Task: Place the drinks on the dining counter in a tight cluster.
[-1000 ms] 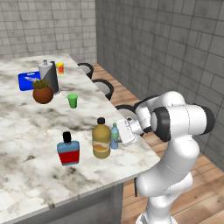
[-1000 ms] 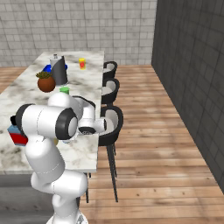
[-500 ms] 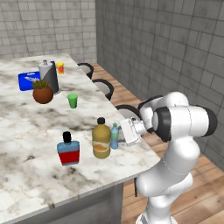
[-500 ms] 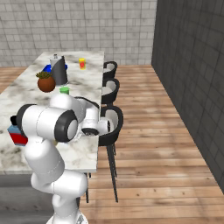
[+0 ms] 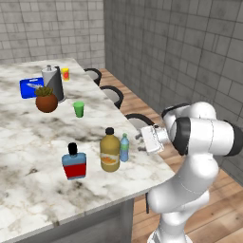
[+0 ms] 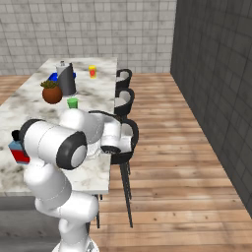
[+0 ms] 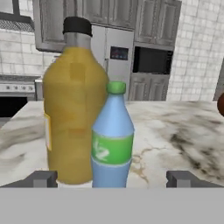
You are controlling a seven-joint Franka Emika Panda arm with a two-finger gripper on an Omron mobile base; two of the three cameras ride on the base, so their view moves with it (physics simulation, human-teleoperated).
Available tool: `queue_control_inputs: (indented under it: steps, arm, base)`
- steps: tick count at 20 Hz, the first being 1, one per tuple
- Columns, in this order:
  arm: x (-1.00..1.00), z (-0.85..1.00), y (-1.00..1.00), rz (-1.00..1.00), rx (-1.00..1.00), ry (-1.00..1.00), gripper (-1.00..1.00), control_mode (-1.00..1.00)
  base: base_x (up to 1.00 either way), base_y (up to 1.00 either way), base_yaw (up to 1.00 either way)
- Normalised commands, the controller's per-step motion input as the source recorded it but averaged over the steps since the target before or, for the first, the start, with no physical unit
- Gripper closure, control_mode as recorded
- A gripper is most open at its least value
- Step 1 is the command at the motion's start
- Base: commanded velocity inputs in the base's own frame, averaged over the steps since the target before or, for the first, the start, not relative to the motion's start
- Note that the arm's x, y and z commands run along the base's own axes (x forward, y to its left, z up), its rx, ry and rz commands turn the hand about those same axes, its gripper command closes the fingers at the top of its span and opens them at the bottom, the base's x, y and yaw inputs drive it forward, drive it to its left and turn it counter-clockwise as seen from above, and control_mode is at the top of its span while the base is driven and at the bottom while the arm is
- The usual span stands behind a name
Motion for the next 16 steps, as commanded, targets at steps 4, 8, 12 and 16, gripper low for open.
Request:
queue_control_inputs:
  steps: [4, 8, 12, 16]
  arm:
    - [-0.38, 0.81, -0.38, -0.09, 0.00, 0.15, -1.00, -1.00]
    - [-0.36, 0.82, -0.38, -0.12, -0.06, 0.16, -1.00, -1.00]
    - [-0.37, 0.59, -0.38, -0.13, -0.15, 0.18, -1.00, -1.00]
    - [-0.41, 0.57, -0.25, -0.14, -0.22, 0.18, -1.00, -1.00]
  base:
    - [0.00, 0.00, 0.00]
    - [0.00, 0.00, 0.00]
    - [0.00, 0.00, 0.00]
    - [0.00, 0.00, 0.00]
